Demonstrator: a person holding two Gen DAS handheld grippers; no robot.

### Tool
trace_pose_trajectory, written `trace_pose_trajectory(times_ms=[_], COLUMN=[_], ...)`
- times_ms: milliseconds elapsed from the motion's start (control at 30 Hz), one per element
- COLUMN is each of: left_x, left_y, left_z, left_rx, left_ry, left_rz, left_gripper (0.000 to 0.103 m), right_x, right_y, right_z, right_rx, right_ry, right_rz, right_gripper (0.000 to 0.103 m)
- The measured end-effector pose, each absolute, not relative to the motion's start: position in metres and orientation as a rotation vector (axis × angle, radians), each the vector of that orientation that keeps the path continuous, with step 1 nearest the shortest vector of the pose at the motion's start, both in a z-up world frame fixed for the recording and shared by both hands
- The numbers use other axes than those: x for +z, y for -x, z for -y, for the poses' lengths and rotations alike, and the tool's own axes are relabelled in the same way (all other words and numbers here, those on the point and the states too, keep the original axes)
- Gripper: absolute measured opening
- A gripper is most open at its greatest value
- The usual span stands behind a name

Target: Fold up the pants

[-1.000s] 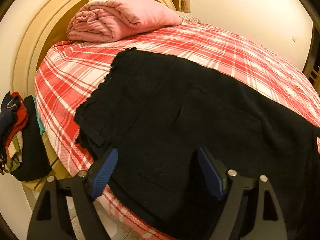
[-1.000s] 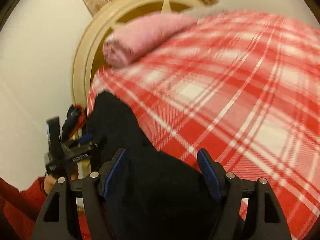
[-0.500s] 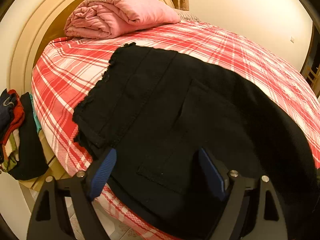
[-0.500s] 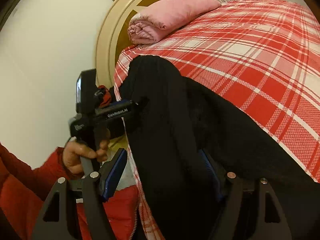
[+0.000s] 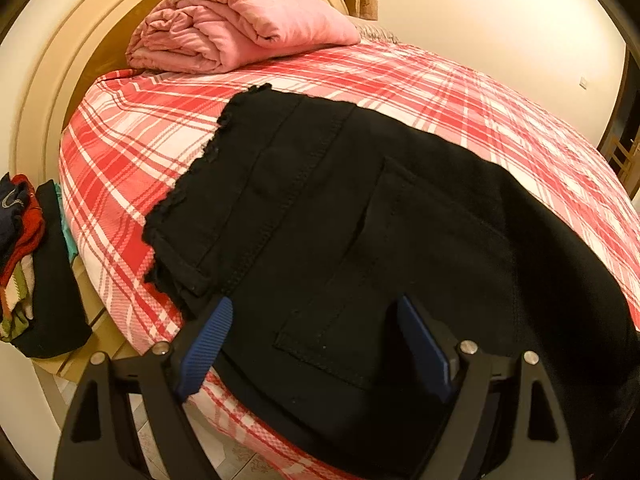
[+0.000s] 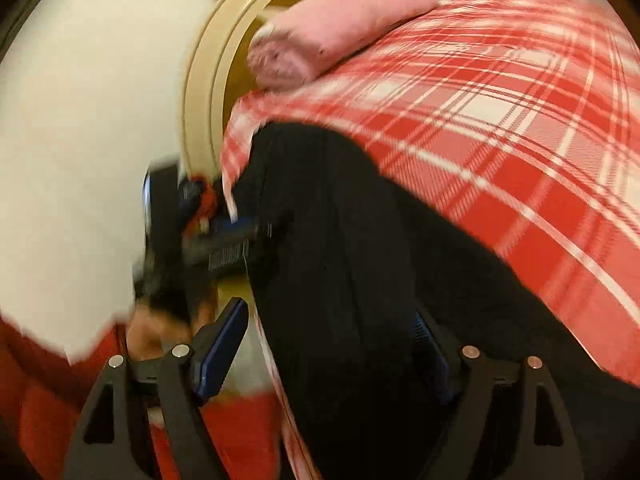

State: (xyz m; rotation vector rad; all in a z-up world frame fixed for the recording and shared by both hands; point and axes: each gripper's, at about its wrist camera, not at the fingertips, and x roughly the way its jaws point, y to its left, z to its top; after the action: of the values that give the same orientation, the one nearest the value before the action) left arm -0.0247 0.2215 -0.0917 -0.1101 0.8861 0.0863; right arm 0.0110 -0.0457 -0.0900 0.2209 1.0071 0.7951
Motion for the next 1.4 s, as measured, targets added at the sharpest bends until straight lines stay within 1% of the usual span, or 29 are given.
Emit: trace_pose_trajectory(times_ms=[100,200,267,333,467,567,800,867,1000,1133,1233,1400], left_x=[-0.093,-0.093,-0.093,-0.093,-0.092,-0.092,-0.092,-0.092,-0.092,-0.093,-0.092,-0.093], left_y=[0.025,0.026,0.026,0.026,0.024,0.024,0.023,0.023,0.024,0.024,0.024,0.024], left_z=[-0.223,-0.221,-0.221,-0.221,-0.222,-0.224,-0.224,-0.224,-0.223,-0.222,-0.222,-0.222], left_rx=[0.079,0.081,0.082,0.082,0.08,0.072,0.07,0.069,0.071,0.069,0.069,0.056], left_ry=[0.12,0.117,0.121,0.121,0.122,0.127,0.123,0.124,0.124,0.125,0.126,0.124], left_rz=[-0.883,-0.878,-0.879,-0.881,-0.892,-0.898,-0.897,-0.897,-0.895,-0.895,-0.896,-0.897], left_gripper=[0.088,0.089,0.089,0.089,0.089,0.089,0.09,0.09,0.091,0.091,0.091,0.092], right_x=[-0.094,-0.092,-0.087,-0.087,-0.121,-0.111,-0.09,-0.093,-0.105,-0.095,-0.105,-0.097], right_y=[0.006,0.008,0.005,-0.001,-0.012,-0.004,-0.006,-0.01,-0.02,-0.026,-0.036,-0.019], right_z=[0.06,0.077,0.083,0.078,0.048,0.036,0.059,0.068,0.072,0.057,0.043,0.037], right_rx=[0.781,0.916,1.049,1.082,0.974,0.971,0.861,0.82,0.79,0.74,0.747,0.822], right_ry=[-0.111,-0.287,-0.461,-0.522,-0.412,-0.285,-0.266,-0.316,-0.4,-0.299,-0.274,-0.226], right_rz=[-1.065,-1.083,-1.048,-1.006,-1.13,-1.098,-1.025,-1.006,-1.026,-0.95,-1.018,-1.048], right_gripper=[0.081,0.081,0.081,0.081,0.081,0.081,0.081,0.081,0.081,0.081,0.081,0.081])
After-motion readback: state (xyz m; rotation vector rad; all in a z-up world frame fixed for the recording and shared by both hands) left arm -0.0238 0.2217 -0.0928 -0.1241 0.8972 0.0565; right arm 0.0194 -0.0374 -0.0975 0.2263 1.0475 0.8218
